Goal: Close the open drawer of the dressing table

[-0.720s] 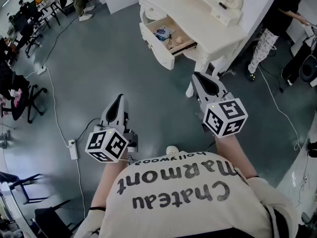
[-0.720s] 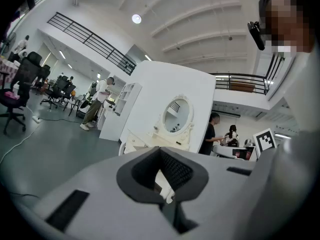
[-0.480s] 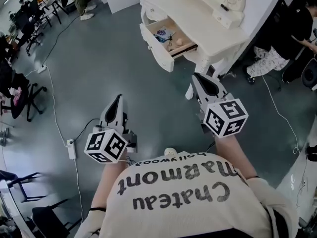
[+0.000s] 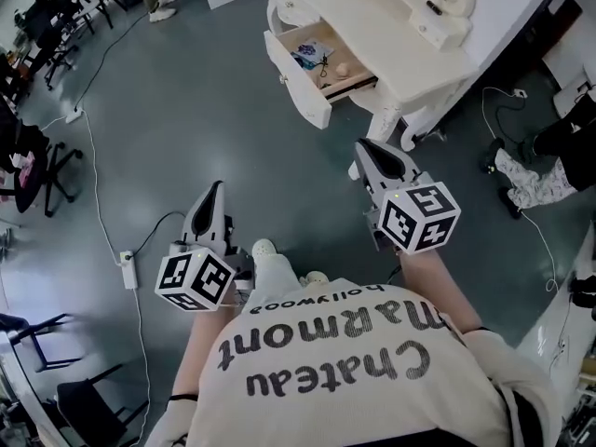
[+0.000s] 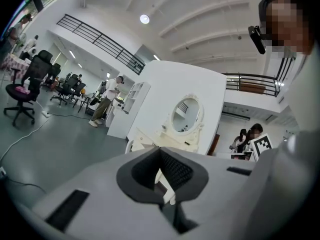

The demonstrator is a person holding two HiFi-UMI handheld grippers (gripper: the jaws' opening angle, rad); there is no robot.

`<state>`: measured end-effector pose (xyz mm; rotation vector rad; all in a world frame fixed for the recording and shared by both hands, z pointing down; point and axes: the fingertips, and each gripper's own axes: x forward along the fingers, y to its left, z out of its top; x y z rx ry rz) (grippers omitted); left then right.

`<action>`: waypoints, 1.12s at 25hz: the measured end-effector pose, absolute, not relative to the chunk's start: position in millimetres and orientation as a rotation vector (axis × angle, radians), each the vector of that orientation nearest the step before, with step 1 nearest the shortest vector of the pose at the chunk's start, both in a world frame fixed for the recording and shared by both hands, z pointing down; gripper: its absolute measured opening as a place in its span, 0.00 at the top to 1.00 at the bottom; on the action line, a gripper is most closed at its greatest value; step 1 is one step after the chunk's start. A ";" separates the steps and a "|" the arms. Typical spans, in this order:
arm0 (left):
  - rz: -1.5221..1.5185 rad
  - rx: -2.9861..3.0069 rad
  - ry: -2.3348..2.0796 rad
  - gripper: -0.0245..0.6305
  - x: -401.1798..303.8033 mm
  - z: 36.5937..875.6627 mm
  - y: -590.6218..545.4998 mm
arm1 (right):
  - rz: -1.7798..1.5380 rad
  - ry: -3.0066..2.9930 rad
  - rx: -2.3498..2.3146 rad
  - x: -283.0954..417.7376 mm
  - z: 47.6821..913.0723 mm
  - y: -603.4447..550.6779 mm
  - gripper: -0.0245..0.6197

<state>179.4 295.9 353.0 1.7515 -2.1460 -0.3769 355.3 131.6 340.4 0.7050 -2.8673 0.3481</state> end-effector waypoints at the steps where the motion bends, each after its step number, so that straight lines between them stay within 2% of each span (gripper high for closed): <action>1: -0.380 1.747 -2.141 0.95 173.7 354.9 294.4 | 0.351 -2.857 0.706 349.0 343.0 130.3 0.90; 17: -0.333 1.840 -2.072 0.95 18.4 332.9 227.5 | 0.446 -2.848 0.817 203.9 333.0 83.4 0.90; 28: -0.329 1.949 -1.993 0.95 -54.8 316.4 179.8 | 0.512 -2.843 0.937 139.9 320.5 51.1 0.90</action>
